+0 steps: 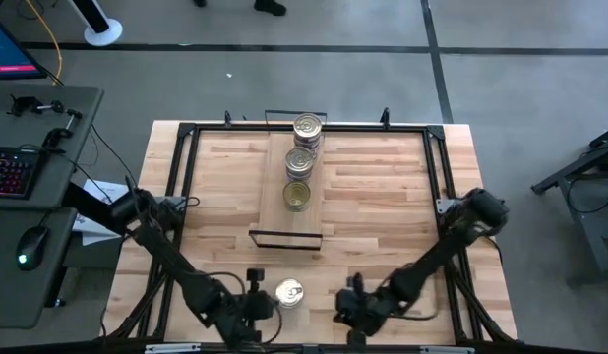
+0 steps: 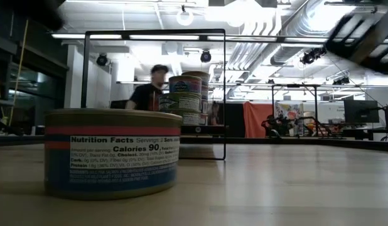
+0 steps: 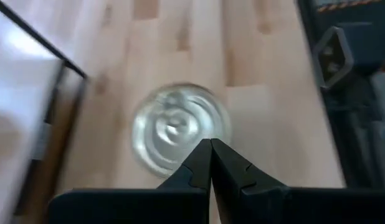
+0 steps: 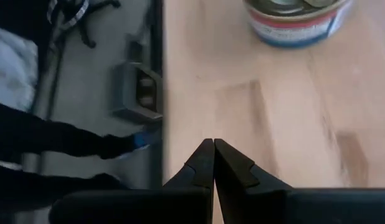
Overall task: Stack canned seafood by type on shelf
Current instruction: Stack the blue pink tuna can on top of the other blue pink tuna cans on the shelf
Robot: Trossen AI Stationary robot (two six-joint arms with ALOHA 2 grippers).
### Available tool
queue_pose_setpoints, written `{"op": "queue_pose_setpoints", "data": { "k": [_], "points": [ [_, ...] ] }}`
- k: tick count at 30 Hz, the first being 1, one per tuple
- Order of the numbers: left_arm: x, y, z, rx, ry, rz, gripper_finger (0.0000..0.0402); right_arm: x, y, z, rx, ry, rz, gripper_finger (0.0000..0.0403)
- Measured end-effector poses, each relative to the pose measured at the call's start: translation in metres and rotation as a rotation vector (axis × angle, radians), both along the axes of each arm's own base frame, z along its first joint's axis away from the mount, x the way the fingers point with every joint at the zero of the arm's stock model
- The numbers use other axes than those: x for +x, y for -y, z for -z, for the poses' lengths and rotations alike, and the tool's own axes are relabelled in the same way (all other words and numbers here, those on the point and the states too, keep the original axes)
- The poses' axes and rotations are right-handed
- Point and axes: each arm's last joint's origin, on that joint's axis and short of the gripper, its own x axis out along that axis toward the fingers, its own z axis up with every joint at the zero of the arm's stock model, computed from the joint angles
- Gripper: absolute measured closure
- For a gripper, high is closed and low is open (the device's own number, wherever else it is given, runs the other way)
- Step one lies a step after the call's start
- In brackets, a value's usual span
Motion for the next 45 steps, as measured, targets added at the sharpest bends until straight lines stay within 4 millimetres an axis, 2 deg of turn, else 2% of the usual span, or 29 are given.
{"op": "queue_pose_setpoints", "data": {
  "k": [4,8,15,22,45],
  "points": [
    [-0.010,0.005,0.023,-0.110,0.050,-0.005,0.0401,0.024,0.010,0.032,-0.079,0.015,-0.049,0.0403],
    [-0.011,0.003,0.028,-0.164,0.125,-0.091,0.0401,0.034,0.022,0.046,-0.112,-0.010,-0.016,0.0403],
    [-0.014,-0.010,0.044,-0.131,0.119,-0.136,0.0401,0.046,0.040,0.046,-0.195,0.022,0.017,0.0403],
    [-0.014,-0.016,0.056,-0.236,0.171,-0.178,0.0401,0.055,0.050,0.044,-0.177,0.043,0.049,0.0403],
    [-0.013,-0.024,0.060,-0.238,0.147,-0.182,0.0401,0.063,0.054,0.039,-0.180,0.115,0.018,0.0403]
  ]
}}
